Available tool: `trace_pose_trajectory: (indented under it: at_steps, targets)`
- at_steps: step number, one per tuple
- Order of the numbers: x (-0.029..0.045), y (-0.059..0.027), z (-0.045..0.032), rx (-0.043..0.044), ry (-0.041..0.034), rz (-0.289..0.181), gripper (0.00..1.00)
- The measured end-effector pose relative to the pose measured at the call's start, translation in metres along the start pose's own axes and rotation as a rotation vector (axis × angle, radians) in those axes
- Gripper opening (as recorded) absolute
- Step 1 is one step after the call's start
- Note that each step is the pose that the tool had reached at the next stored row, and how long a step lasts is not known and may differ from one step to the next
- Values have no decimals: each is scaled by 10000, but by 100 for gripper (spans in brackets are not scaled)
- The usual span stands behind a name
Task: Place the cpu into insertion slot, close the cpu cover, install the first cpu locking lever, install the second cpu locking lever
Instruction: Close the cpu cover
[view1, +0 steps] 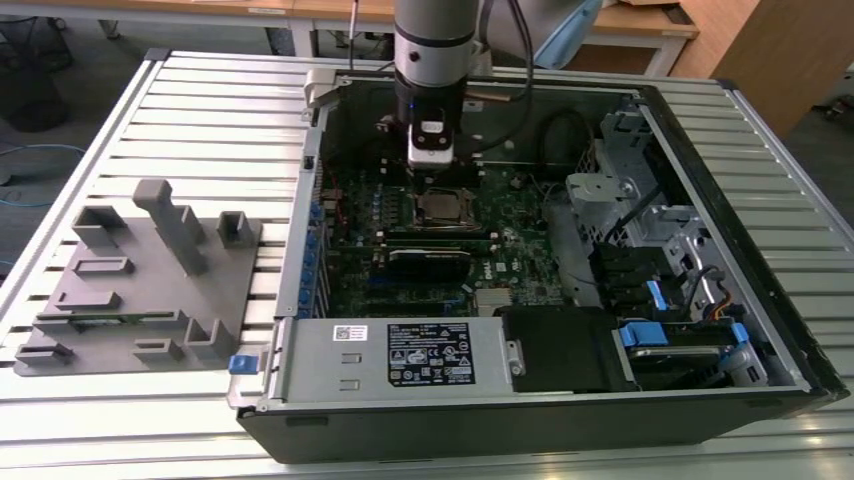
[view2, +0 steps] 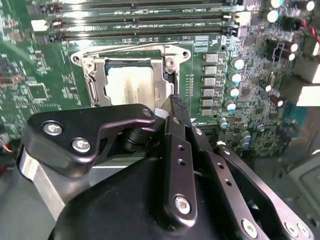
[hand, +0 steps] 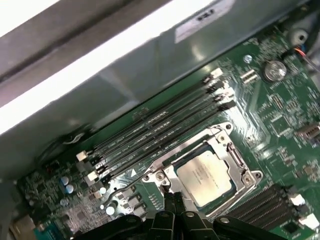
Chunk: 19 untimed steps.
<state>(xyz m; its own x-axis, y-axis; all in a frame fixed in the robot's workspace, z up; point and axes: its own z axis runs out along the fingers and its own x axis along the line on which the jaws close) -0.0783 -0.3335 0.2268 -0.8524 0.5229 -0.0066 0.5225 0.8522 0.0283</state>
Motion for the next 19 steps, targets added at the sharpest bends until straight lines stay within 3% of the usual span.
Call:
trace_pose_trajectory:
  at_steps: [19]
  targets:
    - [-5,2,48,-21,90,-3167,11]
